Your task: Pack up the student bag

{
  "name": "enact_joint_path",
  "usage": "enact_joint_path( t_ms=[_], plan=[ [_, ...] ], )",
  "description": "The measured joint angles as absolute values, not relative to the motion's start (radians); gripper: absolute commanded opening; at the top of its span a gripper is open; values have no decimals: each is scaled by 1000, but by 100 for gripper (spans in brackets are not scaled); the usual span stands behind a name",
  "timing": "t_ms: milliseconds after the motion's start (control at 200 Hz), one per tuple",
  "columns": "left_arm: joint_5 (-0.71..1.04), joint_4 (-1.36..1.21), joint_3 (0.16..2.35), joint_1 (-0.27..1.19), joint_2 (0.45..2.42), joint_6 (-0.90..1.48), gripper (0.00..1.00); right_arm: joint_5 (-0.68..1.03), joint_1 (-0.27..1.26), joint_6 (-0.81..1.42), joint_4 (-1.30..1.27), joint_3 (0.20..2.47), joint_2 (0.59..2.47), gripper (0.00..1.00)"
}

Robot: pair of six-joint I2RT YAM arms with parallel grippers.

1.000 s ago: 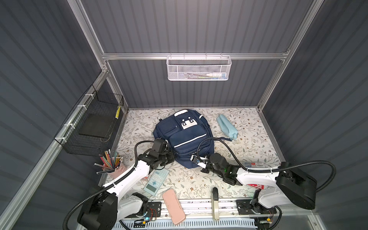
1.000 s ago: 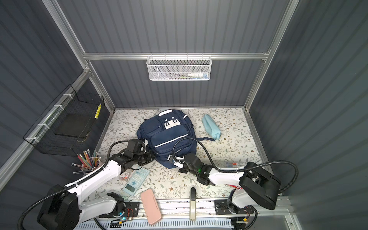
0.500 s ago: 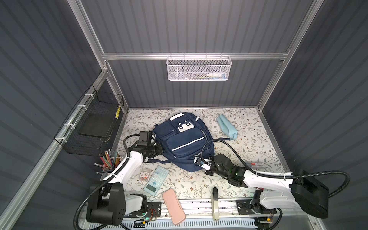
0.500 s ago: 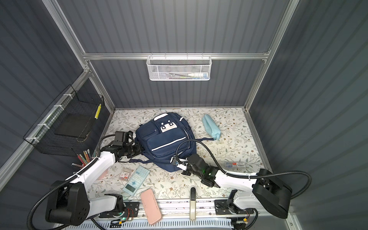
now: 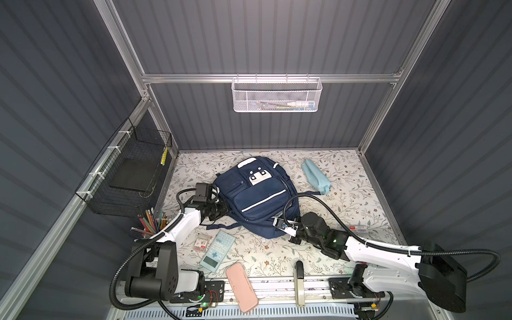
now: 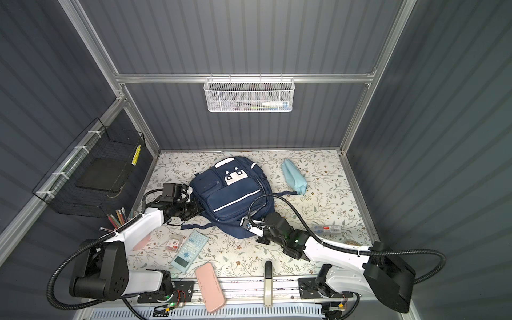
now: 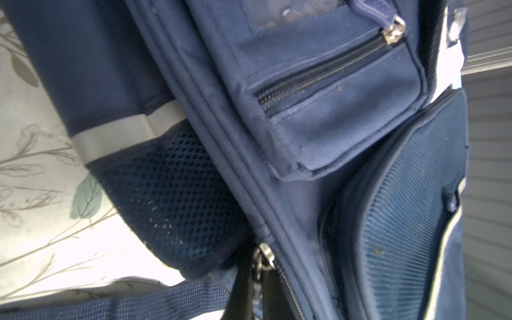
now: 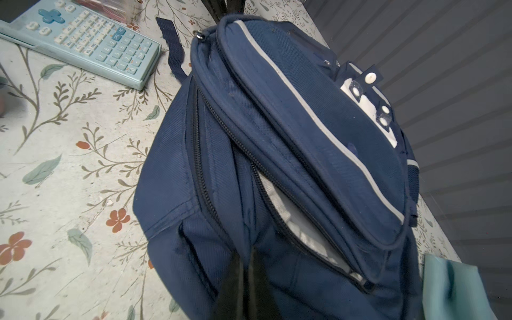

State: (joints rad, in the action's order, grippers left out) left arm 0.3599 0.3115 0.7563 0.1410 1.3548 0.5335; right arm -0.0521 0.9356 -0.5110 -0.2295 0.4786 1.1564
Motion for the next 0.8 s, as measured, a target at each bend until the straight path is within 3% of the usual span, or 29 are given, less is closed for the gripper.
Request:
enact_joint_path(
  t_ms=[65, 155, 240, 330, 415, 630, 800],
  plan=[
    [348, 307, 756, 131, 1351, 538, 35, -47, 932, -501, -192, 481, 1144, 44],
    [334, 296, 756, 112, 1316, 563, 59, -30, 927, -479, -118, 506, 1122, 55],
    [338, 292, 756, 103, 1251, 576, 71, -18, 925, -435, -73, 535, 1064, 62],
    [347, 313, 763, 106, 1180, 587, 83, -46, 923, -390, -61, 558, 983, 79],
    [336, 345, 790, 138, 1134, 582, 99, -112, 896, -292, -42, 570, 915, 81],
    [214, 401, 973, 411, 1192, 504, 100, -96, 577, 67, 155, 694, 889, 86],
    [44, 458, 1132, 622, 1382, 372, 100, -74, 456, 221, 296, 743, 940, 88]
  ],
)
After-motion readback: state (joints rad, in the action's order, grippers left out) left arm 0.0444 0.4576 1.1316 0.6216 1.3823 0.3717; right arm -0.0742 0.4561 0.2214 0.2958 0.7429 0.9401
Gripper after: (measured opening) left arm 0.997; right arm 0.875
